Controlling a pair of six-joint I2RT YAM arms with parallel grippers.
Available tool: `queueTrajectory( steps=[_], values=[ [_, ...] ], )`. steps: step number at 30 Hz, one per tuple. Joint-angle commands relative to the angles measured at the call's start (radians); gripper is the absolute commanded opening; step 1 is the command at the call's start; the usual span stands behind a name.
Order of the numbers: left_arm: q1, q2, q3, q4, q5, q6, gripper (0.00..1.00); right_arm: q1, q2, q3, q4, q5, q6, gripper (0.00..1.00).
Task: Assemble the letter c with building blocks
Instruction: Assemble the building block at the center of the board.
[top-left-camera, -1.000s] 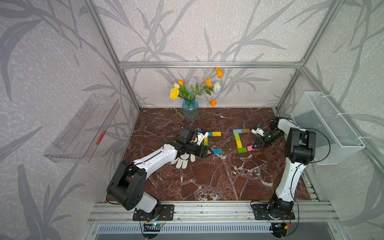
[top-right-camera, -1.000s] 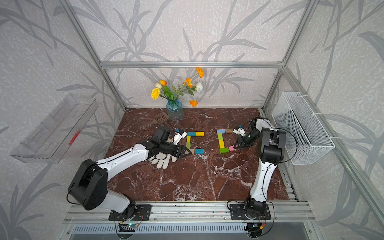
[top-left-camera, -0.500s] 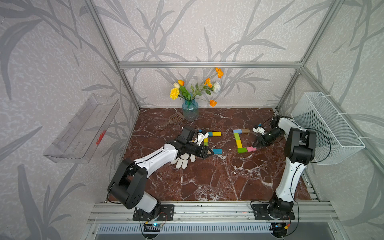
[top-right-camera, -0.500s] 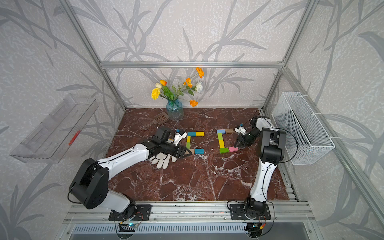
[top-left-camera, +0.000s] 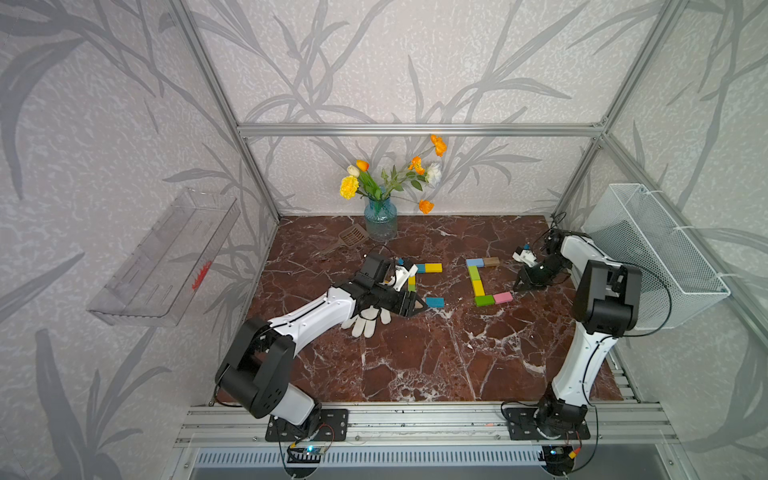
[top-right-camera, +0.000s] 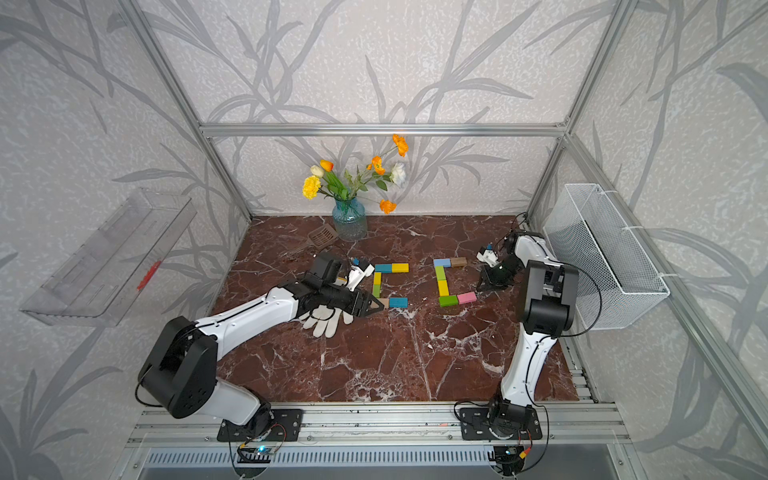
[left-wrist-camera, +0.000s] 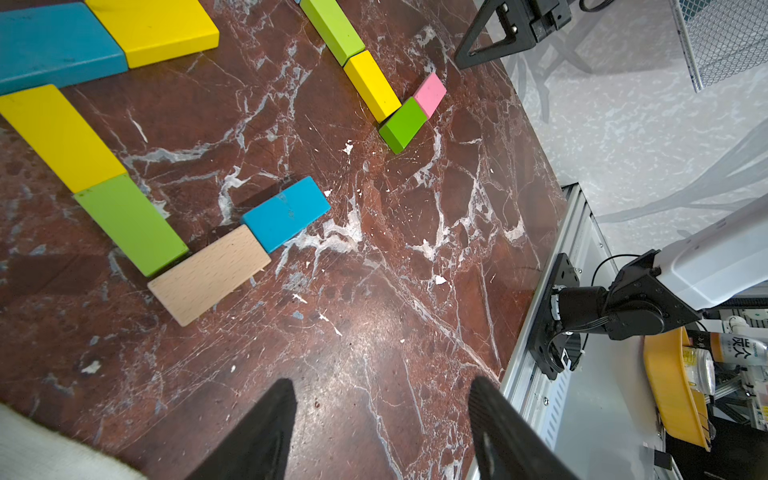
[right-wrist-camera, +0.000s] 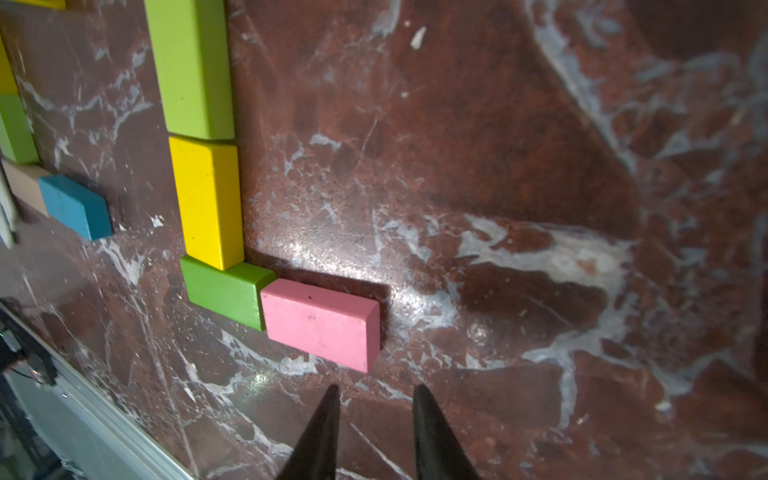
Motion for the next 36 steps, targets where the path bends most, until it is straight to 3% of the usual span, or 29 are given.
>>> queueTrajectory(
  steps=[1,9,36],
  values=[
    [-0.001,-0.003,0.018,-0.001,0.011,0.018,0.67,0.003,-0.033,-0.042,0.026,0.037,0.031,0.2],
    [0.0,-0.006,0.015,-0.001,0.01,0.019,0.67,0.006,-0.022,-0.079,0.06,0.015,0.065,0.0],
    [-0.001,-0.005,0.017,0.004,0.016,0.022,0.67,0.012,0.038,-0.093,0.087,-0.069,0.093,0.0]
  ],
)
